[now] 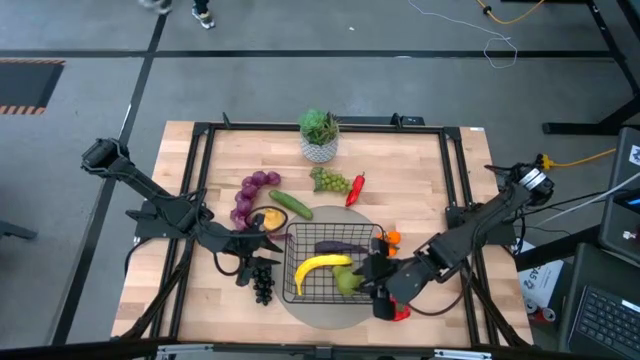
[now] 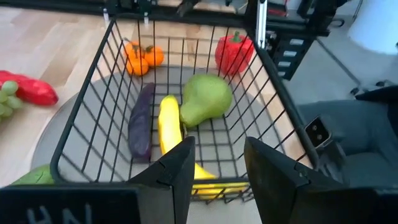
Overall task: Build produce basket
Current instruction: Put the orange tangerines into the black wire basket
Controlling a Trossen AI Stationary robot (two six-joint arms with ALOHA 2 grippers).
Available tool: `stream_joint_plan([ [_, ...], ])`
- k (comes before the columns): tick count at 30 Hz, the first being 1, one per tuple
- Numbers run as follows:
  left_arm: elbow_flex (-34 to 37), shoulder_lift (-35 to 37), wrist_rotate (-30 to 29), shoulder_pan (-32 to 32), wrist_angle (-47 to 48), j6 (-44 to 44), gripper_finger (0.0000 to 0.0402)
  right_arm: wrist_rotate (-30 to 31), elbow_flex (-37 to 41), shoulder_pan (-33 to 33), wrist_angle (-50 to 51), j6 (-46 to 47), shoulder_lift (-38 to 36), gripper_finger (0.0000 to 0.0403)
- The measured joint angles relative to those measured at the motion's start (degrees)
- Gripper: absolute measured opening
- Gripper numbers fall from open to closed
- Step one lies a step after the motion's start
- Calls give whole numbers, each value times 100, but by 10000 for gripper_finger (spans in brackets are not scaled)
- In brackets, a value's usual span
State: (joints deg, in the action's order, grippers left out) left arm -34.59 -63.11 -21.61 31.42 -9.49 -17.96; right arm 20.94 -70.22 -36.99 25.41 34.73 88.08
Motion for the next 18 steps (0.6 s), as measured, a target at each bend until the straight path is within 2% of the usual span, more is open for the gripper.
stream_joint_plan([
  [5,0,0,1,-1,-458,5,134,9,0,-32,53,94,-433,182],
  [9,0,0,0,-2,-536,7,134,252,0,-121,370,-51,-858,182],
  [14,0,0,0,0,-545,3,134,1151,-2,-287,1116,-7,-1412,182],
  [18,0,-79,0,0,-570,1,134,1994,-2,-391,1976,593,-1742,182],
])
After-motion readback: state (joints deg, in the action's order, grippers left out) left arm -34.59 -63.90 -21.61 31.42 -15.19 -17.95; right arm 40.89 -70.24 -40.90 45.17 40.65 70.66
